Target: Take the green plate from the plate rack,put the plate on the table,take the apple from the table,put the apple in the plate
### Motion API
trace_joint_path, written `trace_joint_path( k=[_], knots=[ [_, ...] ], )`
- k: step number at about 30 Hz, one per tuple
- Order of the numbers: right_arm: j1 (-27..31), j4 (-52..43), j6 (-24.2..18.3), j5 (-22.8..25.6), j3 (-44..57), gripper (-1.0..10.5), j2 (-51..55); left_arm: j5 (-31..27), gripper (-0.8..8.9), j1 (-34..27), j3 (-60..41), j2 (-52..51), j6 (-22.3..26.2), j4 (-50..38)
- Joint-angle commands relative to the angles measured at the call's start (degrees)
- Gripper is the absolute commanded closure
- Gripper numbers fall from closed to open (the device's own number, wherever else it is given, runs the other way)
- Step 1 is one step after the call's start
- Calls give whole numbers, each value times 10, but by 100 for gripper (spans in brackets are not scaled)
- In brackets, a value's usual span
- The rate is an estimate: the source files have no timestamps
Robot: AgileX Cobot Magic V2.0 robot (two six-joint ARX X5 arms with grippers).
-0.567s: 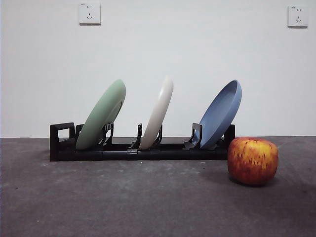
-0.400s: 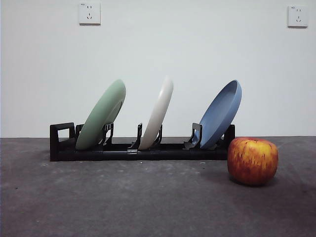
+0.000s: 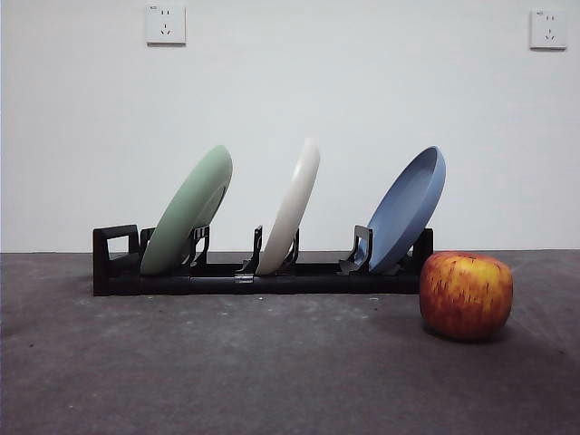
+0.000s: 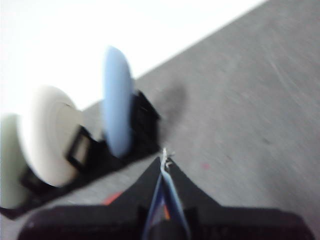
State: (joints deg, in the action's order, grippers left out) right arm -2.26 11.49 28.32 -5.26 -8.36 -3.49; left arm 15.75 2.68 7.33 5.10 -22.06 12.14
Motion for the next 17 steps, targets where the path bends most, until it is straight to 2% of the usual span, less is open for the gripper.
trace_joint_path(
  k=[1, 4, 10, 14, 17],
  knots=[
    [0, -7, 14, -28, -48, 963, -32, 13, 819, -1, 43, 21, -4, 5],
    [0, -3, 6, -76, -113, 963, -89, 34, 819, -1, 97, 61, -4, 11],
    [0, 41, -58, -176, -276, 963, -222, 99, 819, -1, 217, 167, -2, 12],
    [0, 106, -87, -232, -395, 963, -312, 153, 819, -1, 307, 247, -1, 36],
    [0, 163, -109, -309, -483, 963, -384, 193, 819, -1, 381, 311, 22, 78]
  ],
)
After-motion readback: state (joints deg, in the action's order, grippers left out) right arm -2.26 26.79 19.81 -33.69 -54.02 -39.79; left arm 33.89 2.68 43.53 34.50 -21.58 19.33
